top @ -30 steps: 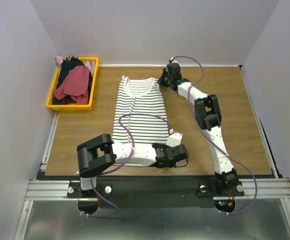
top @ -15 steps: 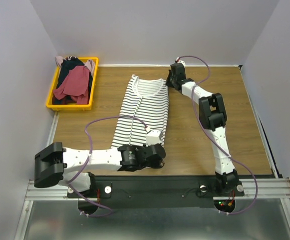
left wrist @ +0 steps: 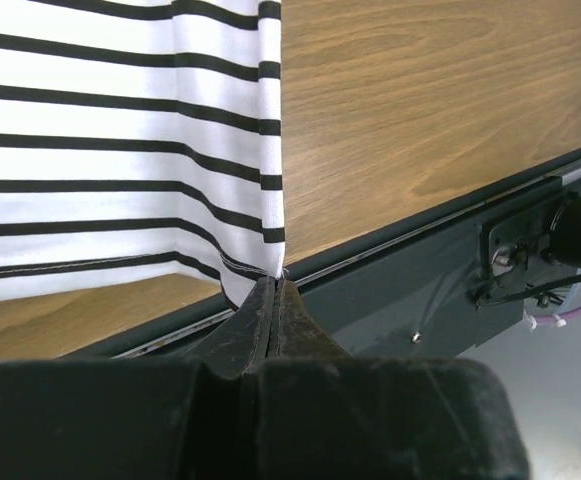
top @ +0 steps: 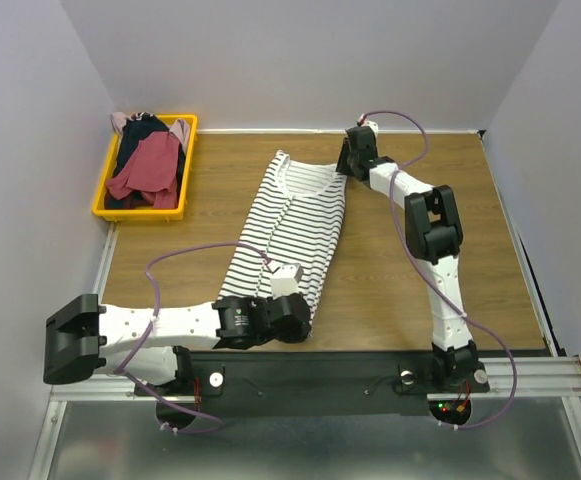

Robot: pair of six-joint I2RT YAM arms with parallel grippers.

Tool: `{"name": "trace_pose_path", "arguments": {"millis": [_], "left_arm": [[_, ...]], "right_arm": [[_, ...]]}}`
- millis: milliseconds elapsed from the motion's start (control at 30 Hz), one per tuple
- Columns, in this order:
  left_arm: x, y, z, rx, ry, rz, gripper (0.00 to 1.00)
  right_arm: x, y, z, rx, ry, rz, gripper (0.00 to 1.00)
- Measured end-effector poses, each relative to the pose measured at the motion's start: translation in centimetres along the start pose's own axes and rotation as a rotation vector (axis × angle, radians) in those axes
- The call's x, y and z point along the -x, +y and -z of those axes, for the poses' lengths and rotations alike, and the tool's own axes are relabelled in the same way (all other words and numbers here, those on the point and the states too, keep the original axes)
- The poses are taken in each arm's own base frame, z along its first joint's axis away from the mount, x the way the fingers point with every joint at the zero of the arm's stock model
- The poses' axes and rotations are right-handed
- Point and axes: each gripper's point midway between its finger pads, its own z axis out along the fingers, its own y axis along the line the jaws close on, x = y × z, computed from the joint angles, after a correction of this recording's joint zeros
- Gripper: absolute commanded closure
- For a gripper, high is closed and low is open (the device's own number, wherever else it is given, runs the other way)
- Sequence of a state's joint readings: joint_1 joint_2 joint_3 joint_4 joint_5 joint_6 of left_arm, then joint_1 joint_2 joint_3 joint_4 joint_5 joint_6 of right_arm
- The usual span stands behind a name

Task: Fold and stack the tank tops
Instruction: Fold the tank top

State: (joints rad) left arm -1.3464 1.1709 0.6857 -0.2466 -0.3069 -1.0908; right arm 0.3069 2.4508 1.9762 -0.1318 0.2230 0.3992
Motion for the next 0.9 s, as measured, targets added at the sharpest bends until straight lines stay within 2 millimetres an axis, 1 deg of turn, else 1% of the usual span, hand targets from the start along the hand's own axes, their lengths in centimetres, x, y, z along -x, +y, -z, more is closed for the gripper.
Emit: {"name": "trace_pose_path", "arguments": {"millis": [33,100,167,267,300,367,400,433,467,500,567,667,700,733,800,900], "left_arm": [[-0.2,0.1,-0.1,0.004,0.005,0.003,1.00],[-0.3,0.3,-0.1,0.008,0.010,0.008,1.00],[-0.3,0.5,-0.2,0.013,0.011,0.022,1.00],[-0.2,1.5,-0.1,0.025,0.000,0.058,1.00],[0.2,1.7,0.1,0.025,-0.012,0.076,1.00],[1.1,2.2,0.7,0.022,-0.043,0.114,1.00],[1.6,2.4,1.0,0.021,-0.059,0.132,1.00],[2.7,2.6,1.5,0.011,-0.091,0.161,1.00],[3.3,2.6,1.9,0.003,-0.107,0.176,1.00],[4.1,2.7,2.2,-0.002,-0.134,0.199,1.00],[5.2,3.0,2.7,-0.005,-0.164,0.224,1.00],[6.0,3.7,2.7,0.013,-0.190,0.244,1.00],[6.1,4.1,2.6,0.026,-0.192,0.247,1.00],[6.1,4.5,2.5,0.040,-0.192,0.248,1.00],[6.0,5.3,2.2,0.065,-0.191,0.250,1.00],[5.7,6.8,1.8,0.108,-0.188,0.256,1.00]], "right_arm": [[0.0,-0.1,0.4,-0.001,0.002,0.003,0.43],[0.2,-0.3,1.7,-0.005,0.008,-0.006,0.39],[0.4,-0.4,2.8,-0.003,0.007,-0.015,0.39],[0.5,-0.9,5.4,-0.005,0.016,-0.038,0.39],[0.4,-1.3,6.9,-0.008,0.020,-0.050,0.42],[0.2,-1.6,8.6,-0.005,0.027,-0.069,0.47],[-0.2,-1.8,9.6,-0.001,0.035,-0.085,0.53],[-0.5,-2.0,10.2,0.000,0.044,-0.095,0.55],[-0.9,-2.1,10.6,0.003,0.054,-0.101,0.56],[-1.5,-2.1,11.0,0.011,0.067,-0.114,0.59],[-3.0,-2.4,11.3,0.014,0.100,-0.129,0.64],[-6.0,-3.0,11.3,0.013,0.171,-0.143,0.64],[-7.4,-3.3,11.4,0.007,0.204,-0.146,0.62],[-8.0,-3.4,11.5,0.007,0.219,-0.146,0.60],[-8.8,-3.2,11.4,0.012,0.237,-0.155,0.55],[-8.7,-2.6,11.3,0.031,0.234,-0.171,0.53]]}}
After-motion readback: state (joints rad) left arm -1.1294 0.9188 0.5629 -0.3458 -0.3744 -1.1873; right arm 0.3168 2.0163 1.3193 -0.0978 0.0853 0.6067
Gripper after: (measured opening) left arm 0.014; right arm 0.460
